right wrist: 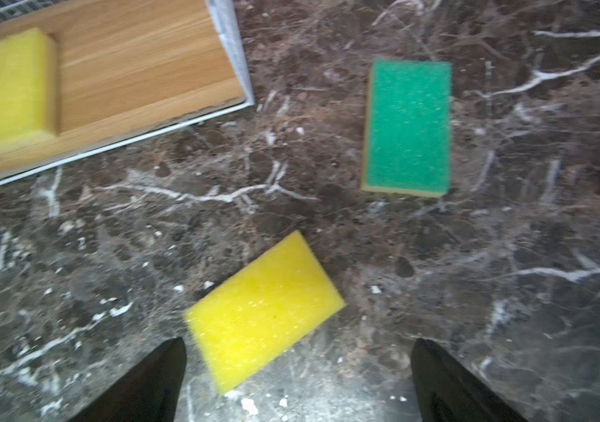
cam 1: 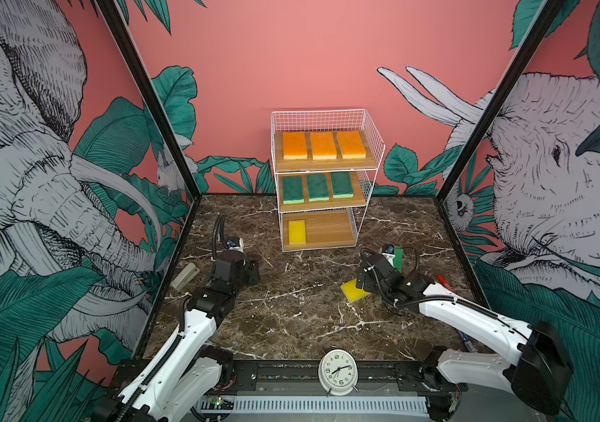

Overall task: Place and organize the cleaning sponges onto the shelf
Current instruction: 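Withdraw the right gripper from the shelf toward the green sponge on the table, then grasp the green sponge with the right gripper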

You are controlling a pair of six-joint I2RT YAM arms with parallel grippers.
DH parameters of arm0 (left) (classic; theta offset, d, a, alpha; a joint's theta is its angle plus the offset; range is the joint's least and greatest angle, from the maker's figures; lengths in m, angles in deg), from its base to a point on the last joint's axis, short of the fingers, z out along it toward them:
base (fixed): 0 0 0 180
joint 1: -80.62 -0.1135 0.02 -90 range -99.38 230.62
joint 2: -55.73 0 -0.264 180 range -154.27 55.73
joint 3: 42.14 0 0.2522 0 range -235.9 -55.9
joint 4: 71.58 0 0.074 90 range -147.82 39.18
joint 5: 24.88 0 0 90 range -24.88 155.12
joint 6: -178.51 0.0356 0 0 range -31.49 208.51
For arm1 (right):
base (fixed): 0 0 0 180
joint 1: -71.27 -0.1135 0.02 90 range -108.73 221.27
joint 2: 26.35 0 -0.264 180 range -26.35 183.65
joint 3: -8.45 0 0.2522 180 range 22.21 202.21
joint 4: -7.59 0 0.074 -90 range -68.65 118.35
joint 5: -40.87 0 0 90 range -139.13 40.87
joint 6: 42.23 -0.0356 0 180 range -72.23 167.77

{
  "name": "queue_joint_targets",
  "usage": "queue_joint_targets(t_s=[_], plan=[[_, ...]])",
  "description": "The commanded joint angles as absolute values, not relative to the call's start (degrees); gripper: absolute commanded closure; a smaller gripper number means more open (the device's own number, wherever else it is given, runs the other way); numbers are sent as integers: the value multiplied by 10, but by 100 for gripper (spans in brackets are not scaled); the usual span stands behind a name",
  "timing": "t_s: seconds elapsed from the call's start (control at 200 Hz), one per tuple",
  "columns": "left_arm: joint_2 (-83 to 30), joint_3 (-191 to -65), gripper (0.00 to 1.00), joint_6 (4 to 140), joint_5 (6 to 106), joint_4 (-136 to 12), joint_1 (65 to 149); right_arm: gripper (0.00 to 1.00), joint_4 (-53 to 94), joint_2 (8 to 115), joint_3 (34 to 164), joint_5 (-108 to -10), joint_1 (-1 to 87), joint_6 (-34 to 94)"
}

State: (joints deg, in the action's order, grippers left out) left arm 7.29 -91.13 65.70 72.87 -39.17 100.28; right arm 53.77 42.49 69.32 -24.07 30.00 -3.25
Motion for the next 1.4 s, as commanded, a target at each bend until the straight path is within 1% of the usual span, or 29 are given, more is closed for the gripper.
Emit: queue_joint_targets(t_s=[0.0,0.115,0.225,0.315,0.52,0.745,0.92,0.945,1.075,1.27,1.395], plan=[[91,-922,45,647,725,-366,1001,1,574,417,698,-214,348,-10],[91,-919,44,642,726,-364,1002,1,543,420,687,-236,413,20],[83,-919,42,642,726,-369,1002,1,515,438,690,-242,454,45],[74,-924,42,644,727,-368,1002,1,494,467,699,-253,476,59],[58,-921,41,643,730,-381,1003,1,435,552,715,-326,547,81],[38,-925,41,651,734,-388,1001,2,372,623,734,-369,576,127],[24,-927,40,648,736,-396,1002,2,354,648,747,-388,585,137],[21,-927,40,647,736,-397,1002,2,352,668,748,-390,587,138],[10,-930,40,645,735,-401,1002,2,354,700,755,-399,597,137],[1,-937,40,643,739,-405,1002,4,341,721,756,-401,604,146],[-5,-940,40,638,739,-406,1002,7,331,730,755,-411,604,153]])
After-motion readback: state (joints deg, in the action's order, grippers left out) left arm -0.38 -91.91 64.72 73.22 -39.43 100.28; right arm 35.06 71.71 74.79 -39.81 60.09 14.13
